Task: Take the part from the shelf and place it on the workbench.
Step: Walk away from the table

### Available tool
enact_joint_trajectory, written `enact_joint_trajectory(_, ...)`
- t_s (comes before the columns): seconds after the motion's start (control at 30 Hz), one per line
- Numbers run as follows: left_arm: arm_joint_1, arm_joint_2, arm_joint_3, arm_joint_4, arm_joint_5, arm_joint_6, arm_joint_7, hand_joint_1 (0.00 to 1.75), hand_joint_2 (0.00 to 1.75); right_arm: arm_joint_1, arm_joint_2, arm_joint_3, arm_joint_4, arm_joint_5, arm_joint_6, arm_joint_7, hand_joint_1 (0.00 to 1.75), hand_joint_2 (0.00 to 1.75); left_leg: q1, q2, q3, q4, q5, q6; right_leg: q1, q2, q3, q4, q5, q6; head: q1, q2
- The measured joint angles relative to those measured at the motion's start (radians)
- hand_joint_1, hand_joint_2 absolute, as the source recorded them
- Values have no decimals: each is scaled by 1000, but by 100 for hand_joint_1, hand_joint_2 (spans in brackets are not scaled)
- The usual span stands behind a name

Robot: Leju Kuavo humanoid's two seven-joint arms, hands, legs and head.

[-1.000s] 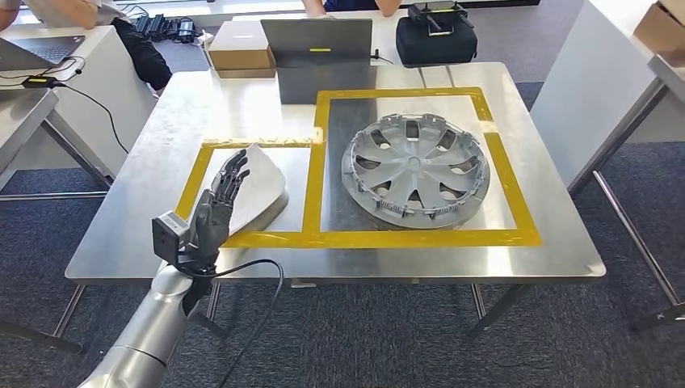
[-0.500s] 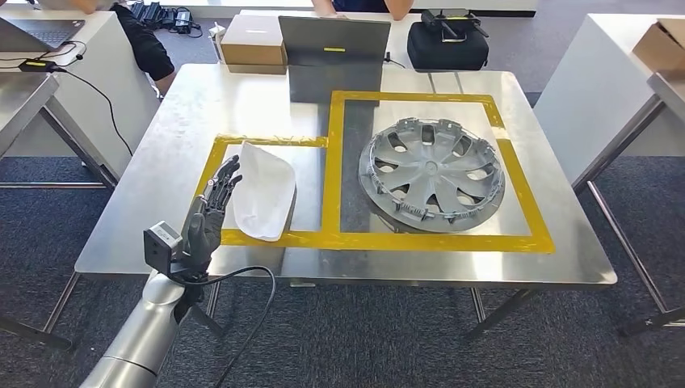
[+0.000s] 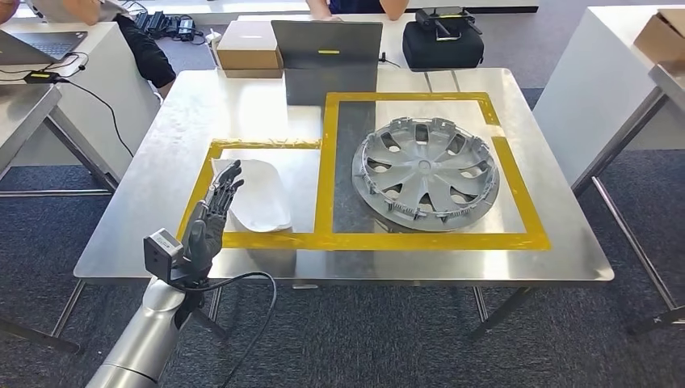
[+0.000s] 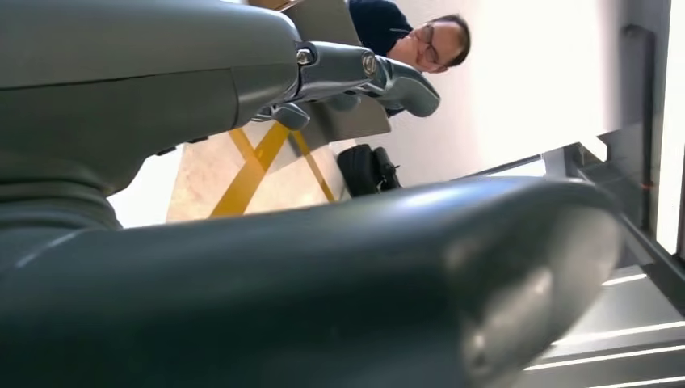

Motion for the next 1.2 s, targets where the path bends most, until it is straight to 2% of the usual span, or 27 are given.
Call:
enact_joint_trajectory(0.03,3,1,0,0,-2,-1,0,0,0,1,0,0,0,-1,0,0,0,131,4,0,-28,60,-24,-5,-2,0,0,1,1,0,-2,0)
enact_joint_trajectory(0.07,7,2,0,0,-4,-1,0,0,0,1,0,0,0,-3,0,0,0,87,8,0,-44,96,-33,-9,-3,-1,-1,1,2,1,-4,0)
enact_joint_trajectory(0.1,9,2,0,1,-6,-2,0,0,0,1,0,0,0,-5,0,0,0,44,12,0,-43,95,-24,-13,-6,-1,-1,2,3,3,-5,0)
enact_joint_trajectory(0.13,10,2,0,1,-8,-3,0,0,0,1,0,0,0,-7,1,-1,0,0,15,0,-21,55,3,-16,-10,-1,-2,4,3,6,-6,0)
enact_joint_trajectory(0.2,8,2,0,0,-12,-5,0,0,0,1,-1,0,0,-11,1,-7,0,0,21,-1,50,-80,61,-21,-15,1,-3,8,1,18,-10,0)
enact_joint_trajectory(0.23,7,1,0,-1,-14,-7,0,0,0,0,-2,0,0,-13,2,-10,0,0,21,-4,75,-131,78,-18,-15,2,-5,11,1,27,-12,0)
enact_joint_trajectory(0.27,7,1,0,-2,-16,-7,0,0,0,0,-3,0,0,-15,2,-14,0,0,21,-7,87,-158,84,-13,-14,3,-6,11,2,36,-13,0)
enact_joint_trajectory(0.37,8,-1,2,-6,-18,-8,0,0,0,1,-3,0,0,-17,2,-17,0,0,16,-11,80,-163,93,17,-16,4,-8,4,10,59,-10,0)
enact_joint_trajectory(0.4,7,-2,2,-8,-18,-8,0,0,0,1,-3,0,0,-18,2,-18,0,0,16,-10,77,-166,97,27,-17,3,-13,13,0,63,-8,0)
enact_joint_trajectory(0.47,7,-4,4,-11,-18,-8,0,0,0,0,-3,0,0,-18,2,-17,0,0,15,-8,68,-170,106,44,-17,2,-44,90,-59,65,-1,0)
enact_joint_trajectory(0.53,8,-5,5,-10,-20,-9,0,0,0,0,-3,0,0,-19,2,-17,0,0,9,-6,56,-169,114,53,-11,2,-93,214,-129,61,8,0)
enact_joint_trajectory(0.57,8,-5,5,-8,-21,-11,0,0,0,0,-3,0,0,-19,2,-16,0,0,6,-5,51,-169,120,56,-8,2,-105,255,-146,59,11,0)
enact_joint_trajectory(0.6,8,-6,6,-6,-23,-13,0,0,0,0,-3,0,0,-19,2,-15,0,0,2,-4,44,-168,126,57,-4,2,-101,264,-146,55,12,0)
enact_joint_trajectory(0.63,7,-6,6,-3,-26,-16,0,0,0,0,-3,0,0,-19,2,-14,0,0,-2,-3,38,-168,133,58,-1,2,-78,236,-130,49,14,0)
enact_joint_trajectory(0.73,1,-9,7,0,-33,-19,0,0,0,-3,-4,0,0,-20,2,-13,0,0,-8,-4,23,-168,150,53,14,2,38,54,-70,26,15,0)
enact_joint_trajectory(0.77,-2,-10,7,0,-36,-19,0,0,0,-4,-5,0,0,-20,2,-13,0,0,-9,-4,21,-169,155,48,19,1,57,18,-61,21,16,0)
enact_joint_trajectory(0.8,-5,-11,8,1,-37,-19,0,0,0,-5,-6,0,0,-20,1,-13,0,0,-8,-3,20,-170,161,42,24,1,61,5,-57,17,16,0)
enact_joint_trajectory(0.87,-7,-11,8,2,-39,-19,0,0,0,-5,-6,0,0,-21,1,-10,0,0,-7,-3,17,-174,171,29,24,0,54,-2,-40,10,18,0)
enact_joint_trajectory(0.9,-7,-11,10,2,-39,-19,0,0,0,-5,-6,0,0,-21,1,-7,0,0,-7,-2,13,-170,165,23,21,-1,48,-6,-31,4,19,0)
enact_joint_trajectory(0.93,-7,-11,11,3,-39,-19,0,0,0,-5,-6,0,0,-21,1,-5,0,0,-7,-2,4,-151,140,17,17,-3,41,-10,-20,-1,17,0)
enact_joint_trajectory(0.97,-8,-10,13,4,-40,-19,0,0,0,-5,-6,0,0,-21,1,-4,0,0,-5,-2,-9,-113,99,11,13,-4,31,-13,-8,-6,15,0)
enact_joint_trajectory(1.03,-9,-9,14,7,-44,-17,0,0,0,-5,-5,0,0,-22,1,-3,0,0,1,-1,-39,7,3,0,12,-5,6,-13,12,-9,7,0)
enact_joint_trajectory(1.07,-9,-9,14,9,-47,-14,0,0,0,-5,-5,0,0,-23,1,-4,0,0,4,-1,-47,61,-23,-4,11,-5,-7,-12,21,-8,5,0)
enact_joint_trajectory(1.1,-9,-9,14,11,-51,-10,0,0,0,-5,-4,0,0,-23,1,-4,0,0,6,-1,-42,90,-26,-8,10,-6,-21,-12,31,-6,3,0)
enact_joint_trajectory(1.13,-9,-9,14,12,-54,-6,0,0,0,-4,-4,0,0,-23,1,-4,0,0,8,-1,-21,84,-9,-11,8,-6,-34,-10,41,-2,2,0)
enact_joint_trajectory(1.17,-9,-9,14,13,-57,-2,0,0,0,-4,-4,0,0,-24,1,-5,0,0,10,-1,19,44,17,-13,6,-7,-47,-9,50,2,0,0)
enact_joint_trajectory(1.2,-11,-9,14,13,-59,0,0,0,0,-4,-4,0,0,-24,1,-5,0,0,13,0,70,-22,32,-16,5,-7,-58,-6,59,7,-2,0)
